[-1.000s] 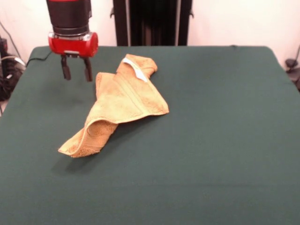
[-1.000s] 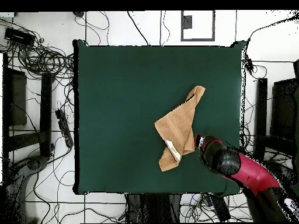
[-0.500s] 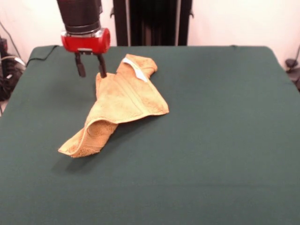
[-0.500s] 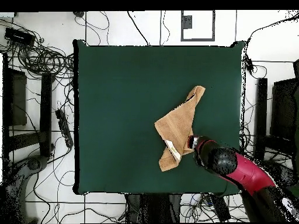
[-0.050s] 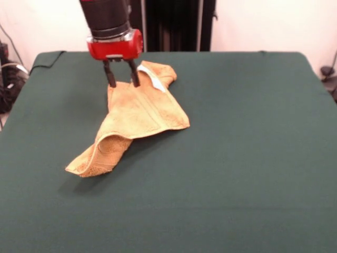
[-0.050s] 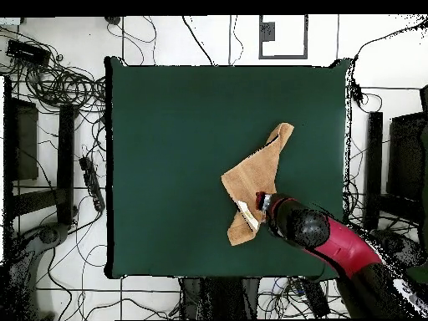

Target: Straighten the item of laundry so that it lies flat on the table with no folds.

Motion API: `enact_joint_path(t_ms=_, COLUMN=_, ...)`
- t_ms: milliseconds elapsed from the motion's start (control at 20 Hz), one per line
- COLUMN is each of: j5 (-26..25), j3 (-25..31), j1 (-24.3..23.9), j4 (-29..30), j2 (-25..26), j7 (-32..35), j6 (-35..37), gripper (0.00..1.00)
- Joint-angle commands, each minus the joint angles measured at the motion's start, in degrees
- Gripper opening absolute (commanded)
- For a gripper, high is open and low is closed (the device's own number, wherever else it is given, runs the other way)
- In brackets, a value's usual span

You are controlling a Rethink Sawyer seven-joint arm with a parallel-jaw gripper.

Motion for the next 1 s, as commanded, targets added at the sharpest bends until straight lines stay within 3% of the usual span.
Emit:
enact_joint_path(t_ms=50, j5=4.9, j3=10.1, j1=0.8, j4=5.5, j2=4.7, j7=13.0, j6=-3.1, gripper=1.0)
enact_joint_path(t_ms=500, j5=3.8, j3=11.7, j1=0.7, j4=2.8, j2=10.2, j7=12.7, j6=-9.4, gripper=1.0)
enact_joint_path(t_ms=1000, j5=-1.0, j3=12.5, j1=-0.5, j4=-4.8, j2=20.5, j7=9.3, j6=-18.4, gripper=1.0)
